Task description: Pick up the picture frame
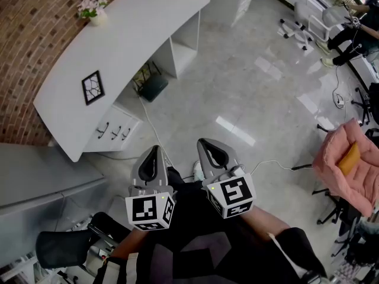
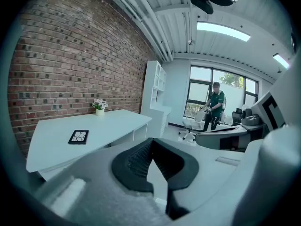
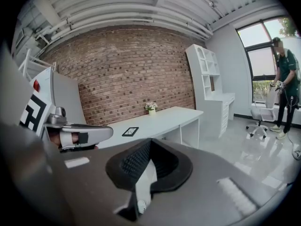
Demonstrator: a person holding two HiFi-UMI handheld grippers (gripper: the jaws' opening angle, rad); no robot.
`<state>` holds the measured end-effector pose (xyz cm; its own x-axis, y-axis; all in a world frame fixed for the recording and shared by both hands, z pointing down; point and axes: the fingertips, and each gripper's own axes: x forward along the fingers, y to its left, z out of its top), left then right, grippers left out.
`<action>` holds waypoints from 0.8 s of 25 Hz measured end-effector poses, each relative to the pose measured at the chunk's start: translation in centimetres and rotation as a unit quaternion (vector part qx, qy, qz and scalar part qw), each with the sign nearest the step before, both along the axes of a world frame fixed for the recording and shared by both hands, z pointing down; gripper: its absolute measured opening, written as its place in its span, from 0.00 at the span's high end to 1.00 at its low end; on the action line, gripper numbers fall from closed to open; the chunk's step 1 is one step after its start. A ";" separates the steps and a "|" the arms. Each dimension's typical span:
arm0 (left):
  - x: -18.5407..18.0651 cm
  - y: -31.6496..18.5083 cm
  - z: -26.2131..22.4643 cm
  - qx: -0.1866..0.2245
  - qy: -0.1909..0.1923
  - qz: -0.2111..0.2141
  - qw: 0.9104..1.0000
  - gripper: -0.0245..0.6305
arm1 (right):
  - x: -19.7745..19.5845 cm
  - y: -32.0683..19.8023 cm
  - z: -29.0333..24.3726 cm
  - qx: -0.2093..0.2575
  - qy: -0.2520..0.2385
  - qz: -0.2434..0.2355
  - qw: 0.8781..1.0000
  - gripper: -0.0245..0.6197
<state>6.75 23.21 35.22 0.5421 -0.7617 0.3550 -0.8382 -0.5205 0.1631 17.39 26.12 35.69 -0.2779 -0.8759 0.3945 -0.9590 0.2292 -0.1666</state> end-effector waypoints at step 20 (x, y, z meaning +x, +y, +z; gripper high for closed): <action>-7.3 -10.1 -1.6 0.008 0.004 0.000 1.000 0.97 | -7.6 -10.2 -1.5 0.009 0.004 -0.003 1.000 0.96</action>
<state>-0.50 13.06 33.65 0.5444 -0.7677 0.3381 -0.8372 -0.5222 0.1623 9.81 15.94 34.19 -0.2809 -0.8811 0.3806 -0.9587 0.2386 -0.1552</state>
